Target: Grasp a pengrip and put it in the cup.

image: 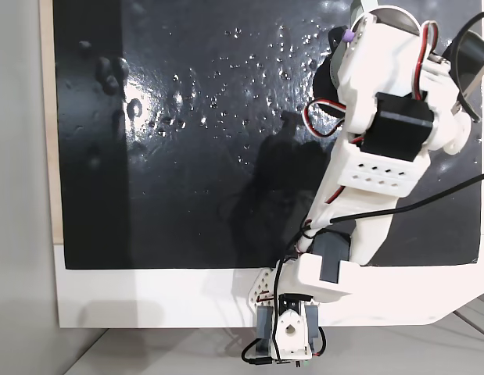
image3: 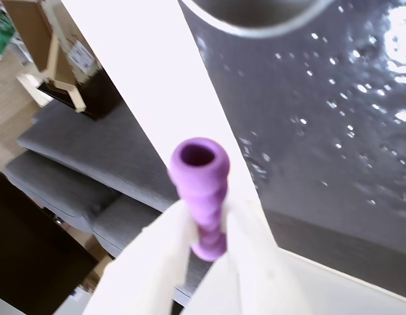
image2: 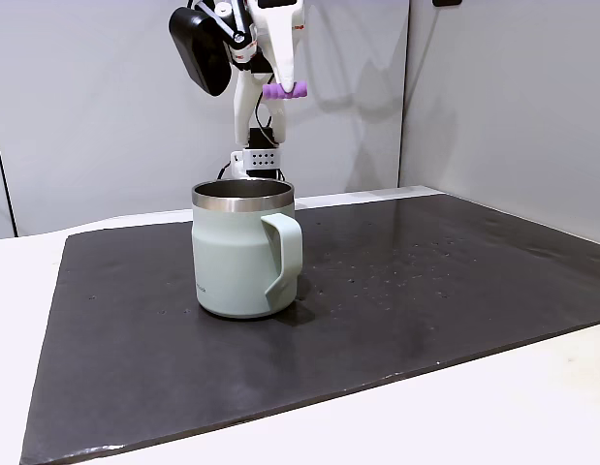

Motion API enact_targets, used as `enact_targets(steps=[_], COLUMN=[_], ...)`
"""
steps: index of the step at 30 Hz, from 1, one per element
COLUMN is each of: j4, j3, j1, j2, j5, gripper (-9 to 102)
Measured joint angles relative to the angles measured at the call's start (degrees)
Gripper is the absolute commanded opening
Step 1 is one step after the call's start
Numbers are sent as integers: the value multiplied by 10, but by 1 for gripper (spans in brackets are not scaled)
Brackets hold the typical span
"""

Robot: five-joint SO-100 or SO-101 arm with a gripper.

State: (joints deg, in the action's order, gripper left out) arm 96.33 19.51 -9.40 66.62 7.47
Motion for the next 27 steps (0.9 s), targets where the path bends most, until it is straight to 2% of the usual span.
enact_targets(steps=[9,13,15,27], j4=[0,0,0,0], j3=[-21,-21,-21,-21], j1=[-43,-45,-46,-53], j2=[-62,-62,-62,-62], j5=[-11,-24,-25,-25], gripper=[1,25,30,30])
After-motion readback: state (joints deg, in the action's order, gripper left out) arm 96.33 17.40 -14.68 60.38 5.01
